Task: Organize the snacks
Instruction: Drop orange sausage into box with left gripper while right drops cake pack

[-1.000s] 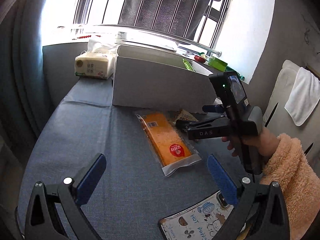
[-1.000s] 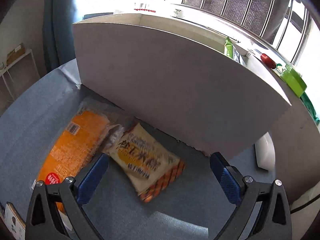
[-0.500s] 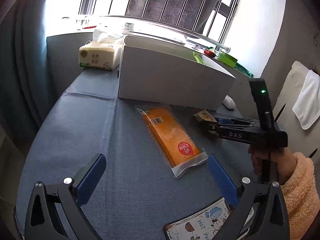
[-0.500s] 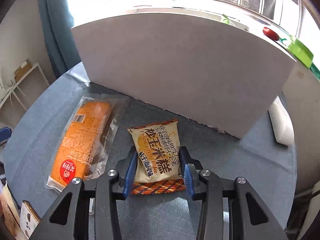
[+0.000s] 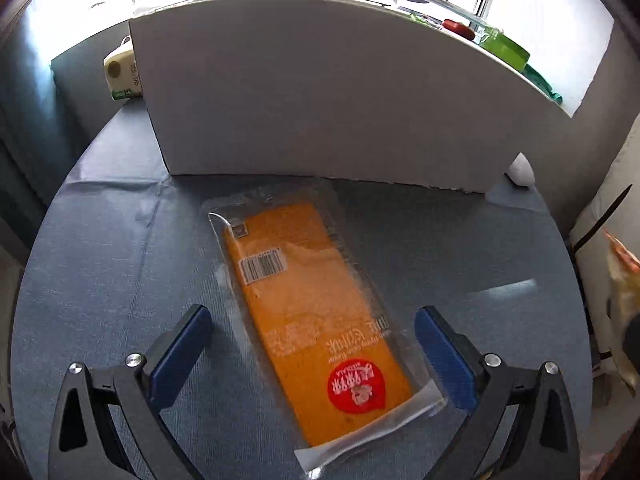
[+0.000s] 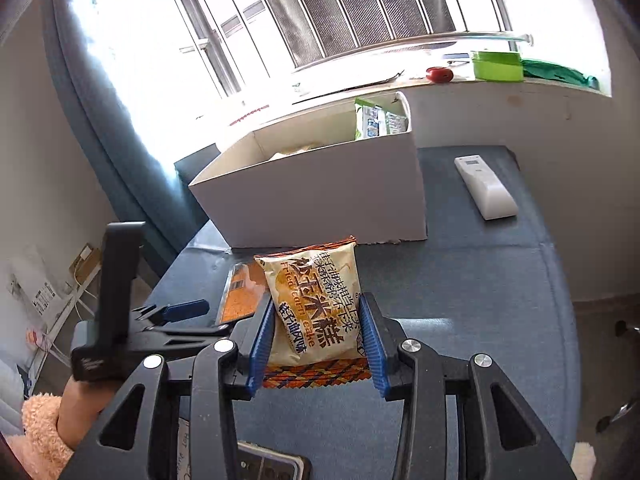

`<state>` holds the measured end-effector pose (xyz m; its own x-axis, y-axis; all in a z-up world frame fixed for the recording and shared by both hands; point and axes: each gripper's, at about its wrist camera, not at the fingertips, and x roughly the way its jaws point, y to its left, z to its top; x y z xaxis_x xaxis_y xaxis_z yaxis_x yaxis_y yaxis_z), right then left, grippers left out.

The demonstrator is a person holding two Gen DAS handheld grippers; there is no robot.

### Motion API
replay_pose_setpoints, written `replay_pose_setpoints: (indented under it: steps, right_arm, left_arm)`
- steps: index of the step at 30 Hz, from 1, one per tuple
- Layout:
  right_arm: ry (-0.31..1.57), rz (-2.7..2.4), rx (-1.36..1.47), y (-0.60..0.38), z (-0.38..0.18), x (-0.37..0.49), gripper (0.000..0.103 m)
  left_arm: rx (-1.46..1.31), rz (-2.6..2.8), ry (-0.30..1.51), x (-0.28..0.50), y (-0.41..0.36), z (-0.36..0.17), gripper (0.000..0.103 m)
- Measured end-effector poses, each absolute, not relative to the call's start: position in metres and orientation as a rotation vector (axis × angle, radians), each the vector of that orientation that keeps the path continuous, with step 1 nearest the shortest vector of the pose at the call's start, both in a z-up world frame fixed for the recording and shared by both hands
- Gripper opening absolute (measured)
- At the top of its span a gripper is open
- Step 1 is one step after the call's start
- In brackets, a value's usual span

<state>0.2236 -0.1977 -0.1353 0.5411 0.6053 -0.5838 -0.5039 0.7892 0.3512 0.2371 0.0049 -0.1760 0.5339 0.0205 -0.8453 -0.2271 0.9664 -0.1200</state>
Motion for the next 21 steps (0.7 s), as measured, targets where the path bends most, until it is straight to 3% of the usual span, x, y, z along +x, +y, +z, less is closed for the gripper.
replay_pose_setpoints:
  steps: [7,8,9,11,21]
  right_arm:
    - [0.752,0.647,0.196,-0.220,-0.137,0.213,0.045]
    - [0.752,0.641,0.194,-0.221,-0.137,0.213,0.045]
    - [0.754,0.637,0.195,-0.222,-0.138,0.213,0.045]
    - [0.756,0.641,0.204,-0.222,-0.141,0.213,0.045]
    - [0.756,0.643,0.211,-0.216,-0.142,0.217,0.045]
  left_arm:
    - [-0.074,0.098,1.011,0.252,-0.019,-0.180,0.099]
    - [-0.059,0.089,0.996,0.249,-0.019,-0.177,0.085]
    - [-0.052,0.070,0.976,0.245,-0.018,-0.174,0.064]
    - [-0.042,0.032,0.969,0.239,-0.016,-0.172,0.059]
    - [-0.181,-0.053,0.828,0.178,0.022,-0.132,0.058]
